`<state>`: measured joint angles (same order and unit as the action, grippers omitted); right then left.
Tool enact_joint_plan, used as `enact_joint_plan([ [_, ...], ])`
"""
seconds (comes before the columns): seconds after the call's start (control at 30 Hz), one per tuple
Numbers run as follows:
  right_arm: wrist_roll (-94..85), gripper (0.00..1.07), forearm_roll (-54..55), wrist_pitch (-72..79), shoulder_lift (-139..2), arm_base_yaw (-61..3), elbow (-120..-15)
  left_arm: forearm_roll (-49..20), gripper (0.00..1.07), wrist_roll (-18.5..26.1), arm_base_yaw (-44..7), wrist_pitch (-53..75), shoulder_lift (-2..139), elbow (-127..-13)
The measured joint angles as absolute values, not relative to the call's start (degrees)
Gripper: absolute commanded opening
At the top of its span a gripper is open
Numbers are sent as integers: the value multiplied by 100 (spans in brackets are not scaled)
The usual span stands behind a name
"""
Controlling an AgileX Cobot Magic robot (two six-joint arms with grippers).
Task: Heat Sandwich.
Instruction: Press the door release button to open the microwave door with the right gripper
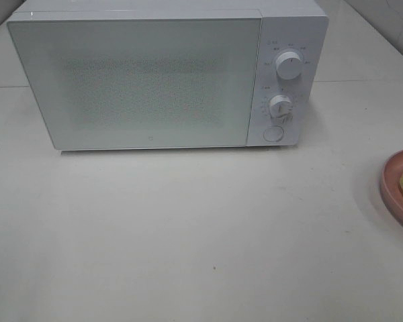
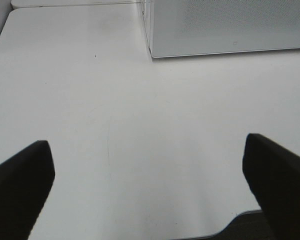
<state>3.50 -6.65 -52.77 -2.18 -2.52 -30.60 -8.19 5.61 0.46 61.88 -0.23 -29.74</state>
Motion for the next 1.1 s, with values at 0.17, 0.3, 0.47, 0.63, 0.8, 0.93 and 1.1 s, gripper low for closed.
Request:
enact_joint_plan([
  [0.17,350,70,-665,-4927,-613,-252,-3060,-819,98,561,46,6188,-23,-2974],
  [0.3,350,70,-665,-4624,-917,-252,-3060,-819,98,561,46,6188,-23,-2974],
  [0.47,350,70,-665,-4200,-1318,-252,-3060,-819,98,561,46,6188,-23,-2974],
  [0.63,350,70,-665,-3850,-1690,-252,-3060,-819,98,561,46,6188,-23,-2974],
  [0.8,350,70,-665,-3587,-2086,-252,-3060,-819,98,561,46,6188,-23,-2974],
  [0.93,350,70,-665,-3415,-2406,-252,-3060,-819,98,561,46,6188,-23,-2974],
  [1.1,350,70,-665,-3231,-2813,-252,-3060,-819,98,561,46,6188,-23,-2974],
])
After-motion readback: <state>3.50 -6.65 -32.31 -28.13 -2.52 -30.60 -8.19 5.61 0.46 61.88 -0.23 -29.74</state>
